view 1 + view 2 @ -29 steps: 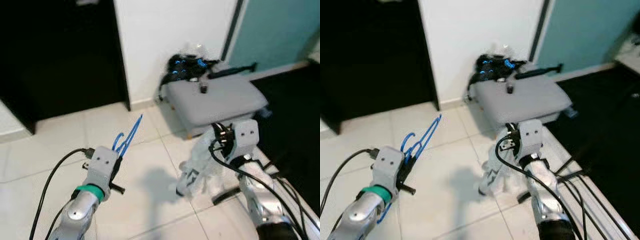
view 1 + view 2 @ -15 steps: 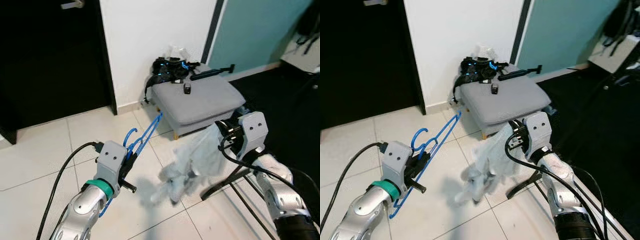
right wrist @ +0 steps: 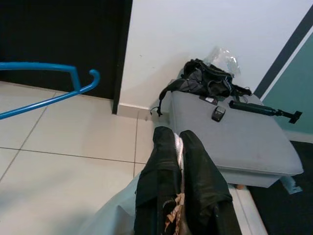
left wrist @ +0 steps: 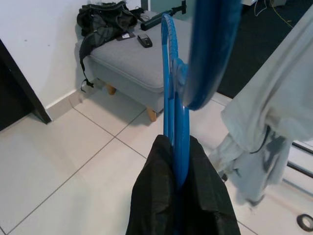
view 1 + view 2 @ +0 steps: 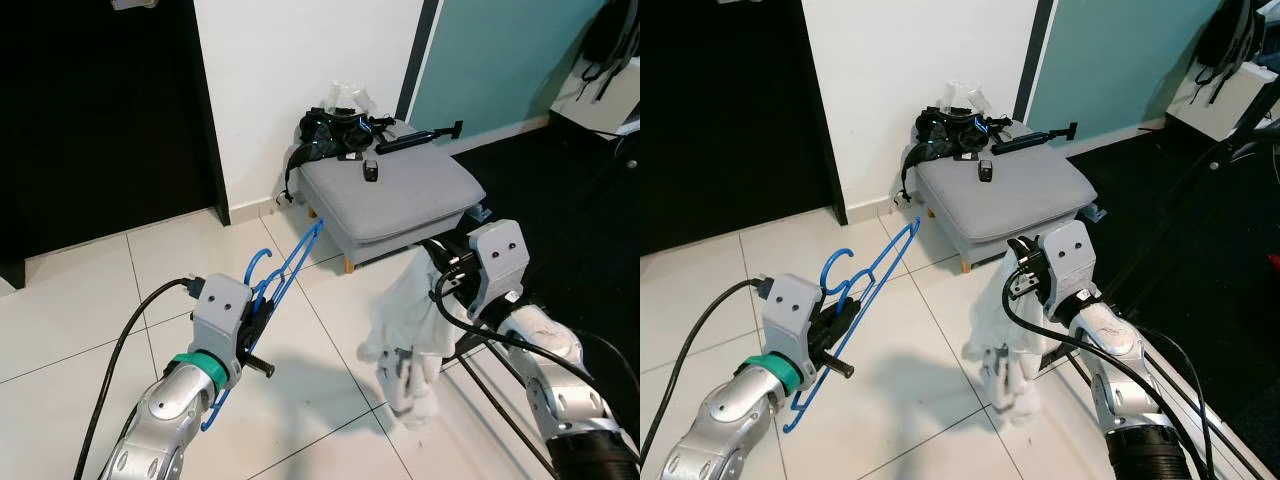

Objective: Hang hanger

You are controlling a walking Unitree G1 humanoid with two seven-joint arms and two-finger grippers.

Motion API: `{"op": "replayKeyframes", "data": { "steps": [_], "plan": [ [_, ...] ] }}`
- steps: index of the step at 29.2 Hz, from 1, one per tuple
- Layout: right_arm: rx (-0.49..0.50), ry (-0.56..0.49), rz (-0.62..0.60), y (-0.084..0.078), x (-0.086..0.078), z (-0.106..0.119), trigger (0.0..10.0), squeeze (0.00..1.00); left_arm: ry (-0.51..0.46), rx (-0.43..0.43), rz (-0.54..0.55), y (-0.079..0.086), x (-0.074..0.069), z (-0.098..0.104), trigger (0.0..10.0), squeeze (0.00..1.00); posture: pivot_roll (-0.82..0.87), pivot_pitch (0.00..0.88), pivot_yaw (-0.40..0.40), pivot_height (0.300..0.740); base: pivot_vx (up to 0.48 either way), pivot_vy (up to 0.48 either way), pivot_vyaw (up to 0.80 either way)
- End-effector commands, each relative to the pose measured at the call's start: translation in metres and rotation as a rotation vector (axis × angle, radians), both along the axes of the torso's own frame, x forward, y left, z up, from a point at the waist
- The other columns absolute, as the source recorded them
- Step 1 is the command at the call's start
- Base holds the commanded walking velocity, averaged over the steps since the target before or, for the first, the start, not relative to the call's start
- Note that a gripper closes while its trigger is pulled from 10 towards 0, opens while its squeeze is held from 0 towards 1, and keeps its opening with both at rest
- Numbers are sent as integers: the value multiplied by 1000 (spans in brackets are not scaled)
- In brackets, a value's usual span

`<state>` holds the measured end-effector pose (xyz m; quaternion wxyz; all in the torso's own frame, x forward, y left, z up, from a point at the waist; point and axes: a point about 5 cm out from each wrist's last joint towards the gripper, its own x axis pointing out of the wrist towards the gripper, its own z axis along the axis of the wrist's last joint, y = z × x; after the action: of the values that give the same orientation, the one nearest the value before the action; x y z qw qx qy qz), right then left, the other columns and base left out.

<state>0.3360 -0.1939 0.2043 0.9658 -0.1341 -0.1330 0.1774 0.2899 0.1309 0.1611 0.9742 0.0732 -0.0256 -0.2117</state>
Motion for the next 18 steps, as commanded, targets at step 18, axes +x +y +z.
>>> {"op": "replayKeyframes", "data": {
  "steps": [18],
  "plan": [
    [24,14,1,3,-2,-4,10000,0,23,18,60,3,5,-7,10000,0,-135,171,67,740,136,-300,0]
  ]
}}
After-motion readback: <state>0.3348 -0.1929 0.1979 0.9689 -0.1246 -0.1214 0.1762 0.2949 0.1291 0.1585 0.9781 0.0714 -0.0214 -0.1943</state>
